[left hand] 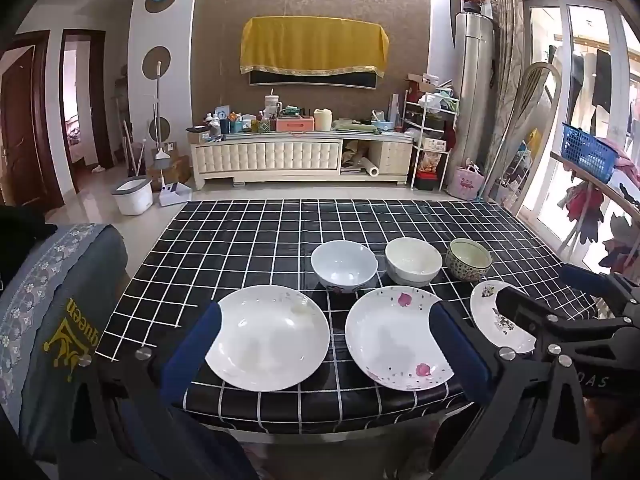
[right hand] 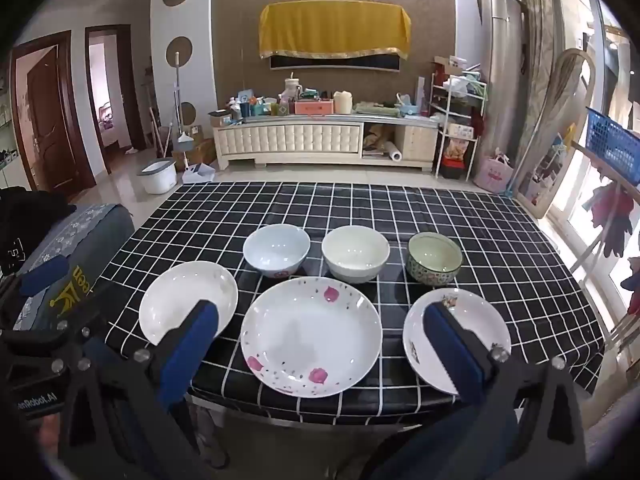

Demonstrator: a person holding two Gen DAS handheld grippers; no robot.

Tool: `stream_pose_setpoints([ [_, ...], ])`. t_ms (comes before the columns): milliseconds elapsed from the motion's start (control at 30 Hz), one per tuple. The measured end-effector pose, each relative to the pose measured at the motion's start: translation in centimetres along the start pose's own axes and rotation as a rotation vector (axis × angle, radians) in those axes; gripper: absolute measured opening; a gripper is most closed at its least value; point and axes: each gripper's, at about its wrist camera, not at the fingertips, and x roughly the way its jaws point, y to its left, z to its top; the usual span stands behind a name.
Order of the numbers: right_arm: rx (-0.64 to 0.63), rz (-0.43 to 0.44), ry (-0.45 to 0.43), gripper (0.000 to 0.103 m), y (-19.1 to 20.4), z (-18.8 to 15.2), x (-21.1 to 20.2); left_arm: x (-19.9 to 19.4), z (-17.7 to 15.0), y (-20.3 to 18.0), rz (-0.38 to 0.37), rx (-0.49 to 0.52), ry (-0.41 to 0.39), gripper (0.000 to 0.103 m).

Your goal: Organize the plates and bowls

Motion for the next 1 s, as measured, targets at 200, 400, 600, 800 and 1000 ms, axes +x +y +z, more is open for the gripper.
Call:
stream_pose_setpoints([
  [200, 0.003, 0.006, 0.012, 0.103, 0.1, 0.0, 0.0, -0.2, 0.4, 0.2, -0.037, -0.022, 0.013, 0.103],
  [400, 0.011, 0.013, 0.031, 0.103, 0.3, -0.3, 0.7, 0.1, 0.1, 0.4, -0.038, -0.023, 0.022, 0.103],
  [600, 0.014, 0.018, 0.032, 0.103, 0.0, -0.3, 0.3, 0.1, 0.0, 0.5, -0.037, -0.025, 0.024, 0.103],
  [800, 0.018, 0.023, 0.031, 0.103, 0.0, -0.4, 0.1, 0.1, 0.0, 0.5, -0.028, -0.019, 0.025, 0.103],
  [1000, 0.016, 0.028, 0.034, 0.103, 0.0, -0.4, 0.2, 0.0, 0.0, 0.6, -0.024, -0.023, 0.031, 0.103],
])
